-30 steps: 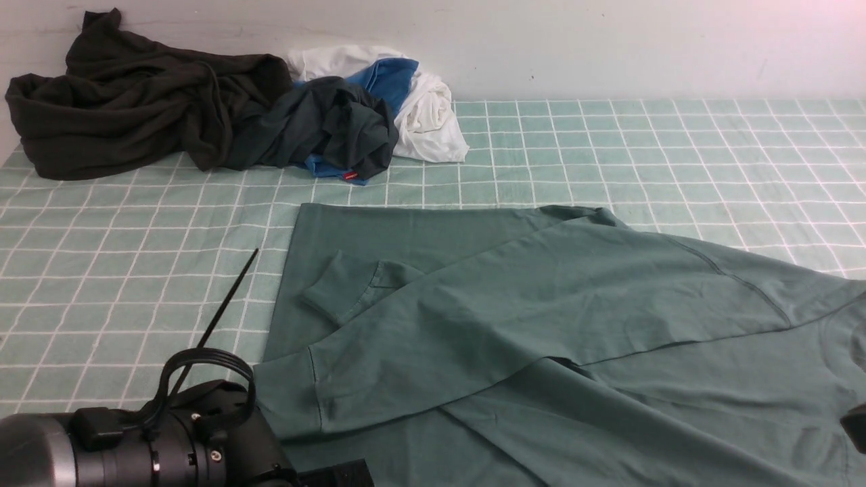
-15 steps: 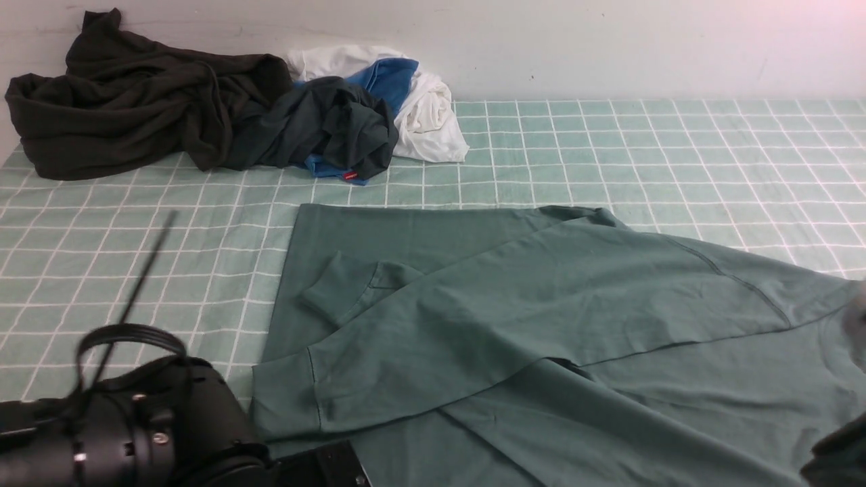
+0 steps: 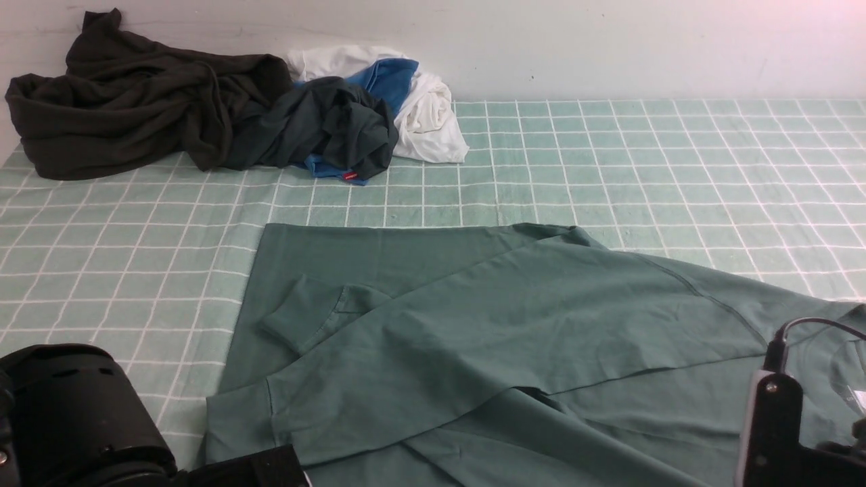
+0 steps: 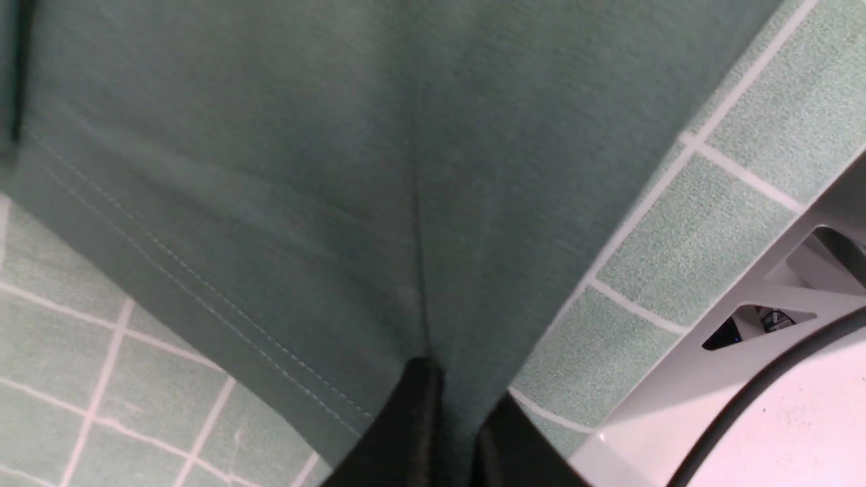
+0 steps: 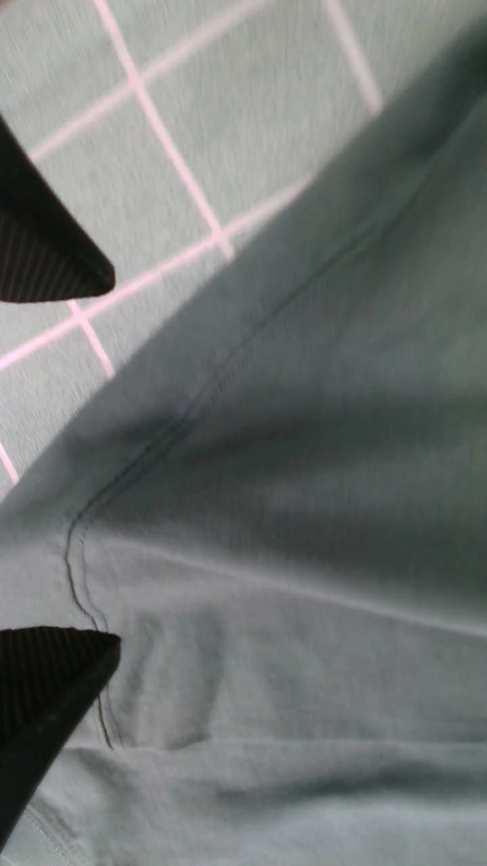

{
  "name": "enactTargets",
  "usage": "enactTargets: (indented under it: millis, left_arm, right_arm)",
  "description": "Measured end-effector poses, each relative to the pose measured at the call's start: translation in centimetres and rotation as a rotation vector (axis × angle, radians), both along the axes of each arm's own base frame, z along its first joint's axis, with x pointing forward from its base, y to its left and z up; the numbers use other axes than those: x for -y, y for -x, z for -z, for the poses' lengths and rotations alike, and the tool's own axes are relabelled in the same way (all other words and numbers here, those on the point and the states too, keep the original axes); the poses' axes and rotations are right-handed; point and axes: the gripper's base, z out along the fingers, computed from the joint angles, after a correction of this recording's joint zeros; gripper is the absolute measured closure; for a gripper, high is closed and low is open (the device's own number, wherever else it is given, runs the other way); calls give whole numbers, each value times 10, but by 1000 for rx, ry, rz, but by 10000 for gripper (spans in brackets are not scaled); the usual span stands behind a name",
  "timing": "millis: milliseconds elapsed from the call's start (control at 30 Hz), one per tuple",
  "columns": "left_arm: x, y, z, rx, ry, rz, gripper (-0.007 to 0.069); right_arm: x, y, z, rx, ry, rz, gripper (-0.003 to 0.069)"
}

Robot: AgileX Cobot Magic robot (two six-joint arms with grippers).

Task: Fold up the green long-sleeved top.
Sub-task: Use both arms simultaneously to clamp the lower edge of the clothing fabric, then use both arms to drag the lower edge of the fabric forward and fold it over the upper edge

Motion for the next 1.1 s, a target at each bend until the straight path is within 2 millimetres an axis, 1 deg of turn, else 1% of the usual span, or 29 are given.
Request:
enactTargets:
  millis: [33, 100, 167, 267, 333, 367, 433, 533, 567, 600, 733, 800, 867, 900, 933, 967, 1000, 1033, 1067, 1100]
  left_arm:
    - [1, -1, 0, 10, 12, 1, 618]
    - [1, -1, 0, 13, 16, 2, 618]
    - [2, -1, 0, 17, 20, 2, 618]
    - [2, -2, 1, 25, 29, 4, 618]
    - [2, -2, 1, 25, 29, 4, 618]
    - [2, -2, 1, 24, 29, 4, 618]
    - [2, -2, 1, 26, 29, 5, 618]
    - [2, -3, 2, 32, 23, 9, 618]
    - [2, -3, 2, 33, 22, 10, 618]
    - [1, -3, 2, 34, 21, 11, 618]
    - [1, -4, 1, 44, 11, 18, 618]
    - [0, -6, 0, 62, 2, 11, 618]
    - [0, -11, -7, 96, -7, -27, 618]
    - [0, -12, -8, 100, -8, -30, 618]
    - [-1, -22, -21, 147, -7, -80, 618]
    - [-1, -23, -23, 155, -5, -85, 618]
    - [-3, -33, -35, 196, 2, -120, 617]
    - [-4, -35, -36, 203, 3, -132, 615]
    - [-7, -51, -53, 258, 27, -181, 613]
    - [-10, -62, -62, 284, 39, -209, 609]
  right_arm:
    - [0, -1, 7, 3, 2, 4, 77]
    - [0, -1, 11, -7, 10, 3, 88]
    - [0, -2, 20, -41, 39, -3, 111]
    - [-2, -6, 29, -68, 72, -18, 143]
    - [-3, -7, 32, -76, 78, -20, 155]
    - [-4, -10, 39, -103, 97, -25, 190]
    - [-5, -11, 42, -111, 106, -30, 207]
    - [-6, -14, 47, -119, 122, -47, 327]
    - [-6, -14, 47, -120, 122, -47, 336]
    - [-7, -14, 48, -117, 122, -50, 414]
    - [-8, -17, 45, -110, 122, -50, 609]
    - [-9, -20, 37, -101, 126, -39, 641]
    - [-10, -27, 18, -64, 137, -29, 645]
    - [-11, -28, 16, -54, 134, -31, 645]
    - [-11, -37, -8, 20, 161, -40, 645]
    - [-11, -38, -11, 29, 164, -42, 645]
    - [-11, -46, -28, 87, 175, -43, 645]
    - [-10, -48, -30, 97, 181, -42, 645]
    - [-11, -63, -51, 171, 163, -20, 645]
    - [-10, -71, -60, 200, 147, 4, 645]
